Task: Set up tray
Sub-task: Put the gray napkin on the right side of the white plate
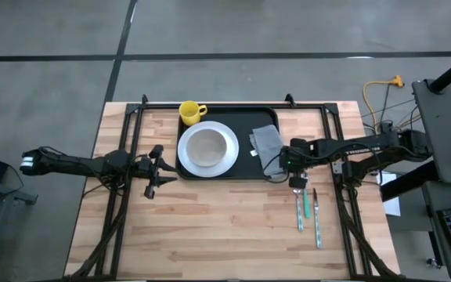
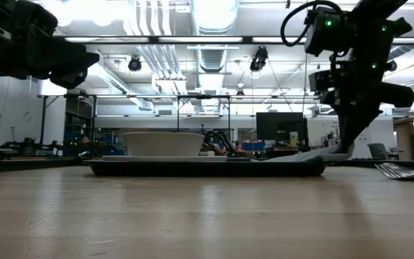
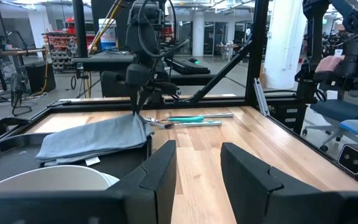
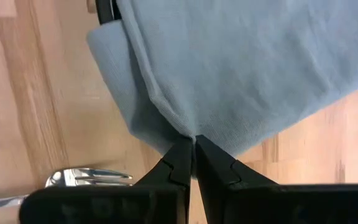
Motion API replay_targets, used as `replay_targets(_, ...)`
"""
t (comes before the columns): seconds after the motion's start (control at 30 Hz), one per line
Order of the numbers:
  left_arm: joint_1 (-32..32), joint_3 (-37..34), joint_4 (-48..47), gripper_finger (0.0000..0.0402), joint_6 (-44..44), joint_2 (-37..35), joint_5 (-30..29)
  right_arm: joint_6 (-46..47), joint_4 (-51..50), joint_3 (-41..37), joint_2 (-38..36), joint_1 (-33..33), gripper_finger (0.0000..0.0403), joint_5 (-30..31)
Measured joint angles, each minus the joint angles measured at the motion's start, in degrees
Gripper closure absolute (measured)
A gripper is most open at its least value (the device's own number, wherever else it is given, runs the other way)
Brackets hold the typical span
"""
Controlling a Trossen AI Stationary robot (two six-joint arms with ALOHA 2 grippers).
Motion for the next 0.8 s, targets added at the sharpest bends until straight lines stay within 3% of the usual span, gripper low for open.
replay_targets(0.17, 0.0, 0.0, 0.0, 0.0294, 0.0, 0.0, 0.0, 0.0, 0.7, 0.0, -0.2, 0.0, 0.0365, 0.0)
replay_targets(0.53, 0.0, 0.0, 0.0, 0.0294, 0.0, 0.0, 0.0, 1.5, 0.9, 2.7, -0.1, -0.8, 0.0244, 1.8)
replay_targets(0.8, 0.0, 0.0, 0.0, 0.0294, 0.0, 0.0, 0.0, -0.1, -0.6, 8.6, 1.1, -5.8, 0.0215, -0.3)
